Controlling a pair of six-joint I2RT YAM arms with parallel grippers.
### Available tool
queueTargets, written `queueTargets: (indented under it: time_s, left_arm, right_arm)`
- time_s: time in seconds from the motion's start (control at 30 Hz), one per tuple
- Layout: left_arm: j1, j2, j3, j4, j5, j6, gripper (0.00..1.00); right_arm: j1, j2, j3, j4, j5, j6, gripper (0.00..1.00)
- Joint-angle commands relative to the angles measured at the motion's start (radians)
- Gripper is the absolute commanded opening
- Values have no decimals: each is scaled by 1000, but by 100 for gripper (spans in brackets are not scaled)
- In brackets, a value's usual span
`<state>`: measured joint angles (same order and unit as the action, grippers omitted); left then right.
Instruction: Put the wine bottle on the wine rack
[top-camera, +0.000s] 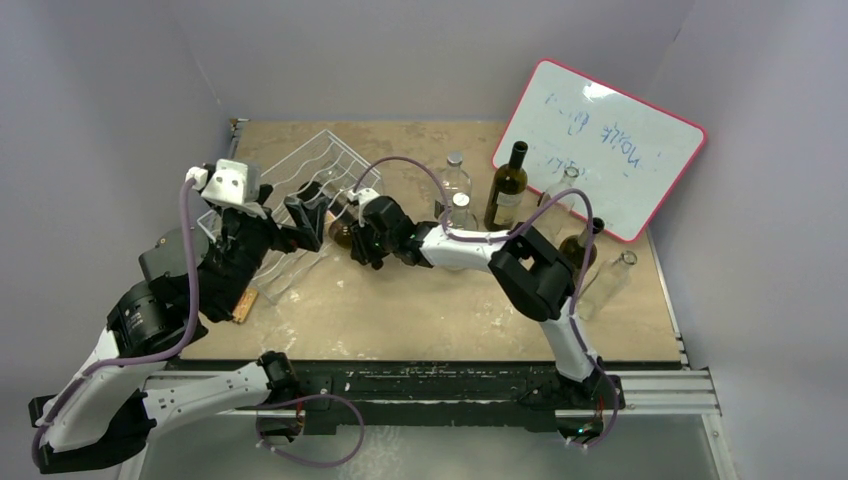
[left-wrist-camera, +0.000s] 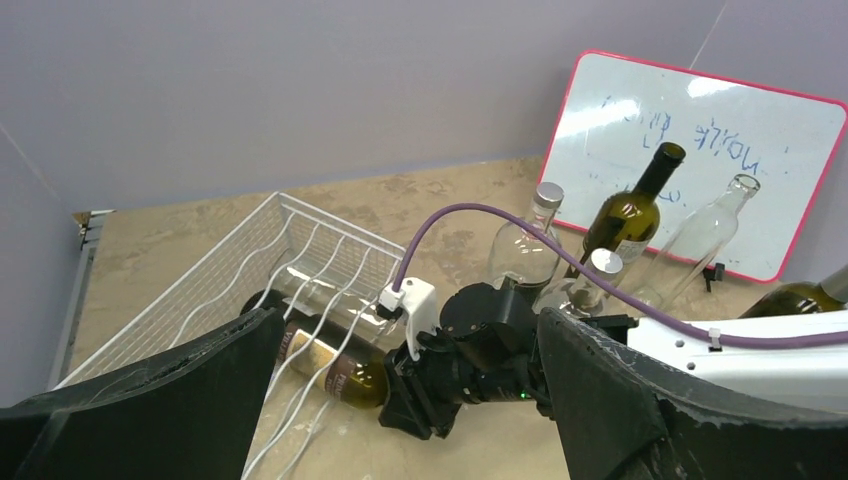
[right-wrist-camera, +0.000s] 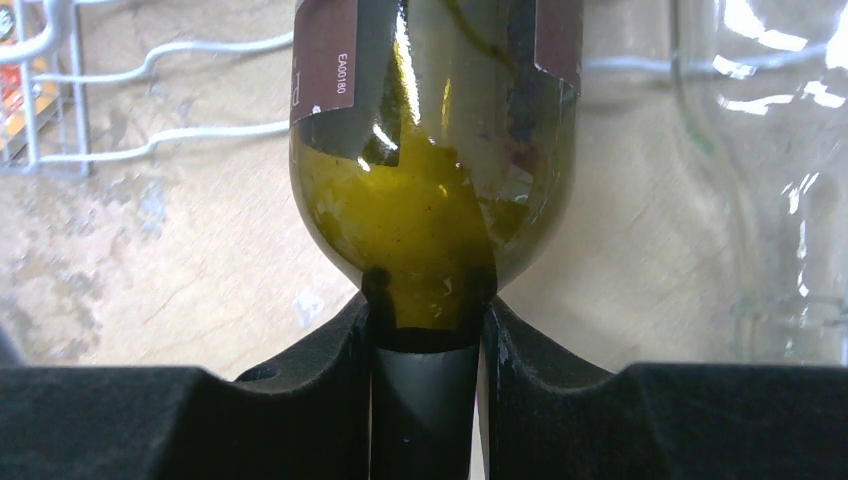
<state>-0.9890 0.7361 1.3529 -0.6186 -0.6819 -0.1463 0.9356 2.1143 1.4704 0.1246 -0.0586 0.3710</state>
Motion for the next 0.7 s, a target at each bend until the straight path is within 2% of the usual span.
queueTargets:
  time_s: [0.0,0.43,0.5,0.67]
  left_arm:
    - [1,3,32,6,-52,5,100]
    - [2,1,31,-55,-102,-32,100]
    - [1,-2,32,-52,-113,-24,100]
    - [2,0,30,-37,-156,0,100]
  right_arm:
    - [15,-23,117,195,101,-87,0]
    - [14,104,236,132,16,-151,0]
    - [15,112,249,123,18,-153,5]
    - [14,113,256,120,14,-152,30]
